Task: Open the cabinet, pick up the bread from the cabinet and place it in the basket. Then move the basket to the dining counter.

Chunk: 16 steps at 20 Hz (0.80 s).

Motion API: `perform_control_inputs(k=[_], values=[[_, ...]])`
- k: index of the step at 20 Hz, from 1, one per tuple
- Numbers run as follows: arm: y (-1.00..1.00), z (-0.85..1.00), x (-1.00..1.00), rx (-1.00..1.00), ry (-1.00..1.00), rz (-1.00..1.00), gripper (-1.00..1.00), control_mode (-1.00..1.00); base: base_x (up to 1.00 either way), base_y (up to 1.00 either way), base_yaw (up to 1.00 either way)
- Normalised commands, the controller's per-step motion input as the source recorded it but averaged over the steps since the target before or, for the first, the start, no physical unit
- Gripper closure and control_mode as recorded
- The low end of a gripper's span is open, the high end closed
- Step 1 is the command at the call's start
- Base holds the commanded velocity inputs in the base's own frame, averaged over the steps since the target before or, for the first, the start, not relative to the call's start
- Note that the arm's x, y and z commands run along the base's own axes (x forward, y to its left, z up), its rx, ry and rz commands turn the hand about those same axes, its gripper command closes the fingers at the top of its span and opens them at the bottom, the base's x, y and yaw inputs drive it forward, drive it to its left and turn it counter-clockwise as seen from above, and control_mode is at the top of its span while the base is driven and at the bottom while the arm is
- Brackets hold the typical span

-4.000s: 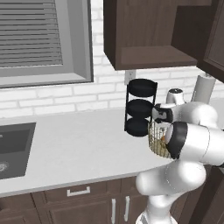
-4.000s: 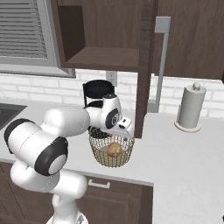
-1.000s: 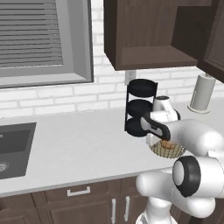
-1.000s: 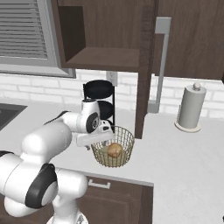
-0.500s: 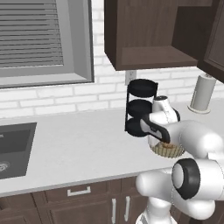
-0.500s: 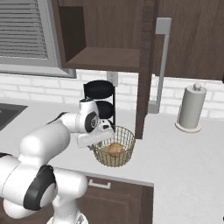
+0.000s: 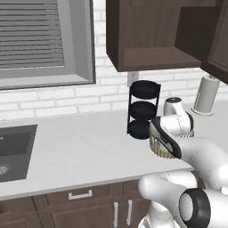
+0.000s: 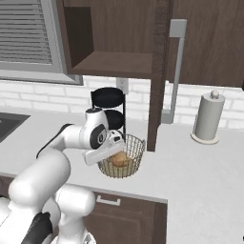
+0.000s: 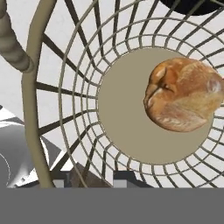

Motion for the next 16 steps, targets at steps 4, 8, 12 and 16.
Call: perform_control_inputs(k=[4, 8, 12, 16], values=[[0.43, 0.88, -0.02, 0.0, -0.14, 0.23, 1.0, -1.0, 0.0, 0.0, 0.0], [0.78, 0.71, -0.37, 0.0, -0.07, 0.24, 1.0, -1.0, 0.0, 0.0, 0.0], [0.75, 0.67, -0.3, 0.0, -0.06, 0.18, 1.0, -1.0, 0.0, 0.0, 0.0], [0.46, 0.48, -0.04, 0.0, 0.0, 0.12, 1.0, -1.0, 0.0, 0.0, 0.0]])
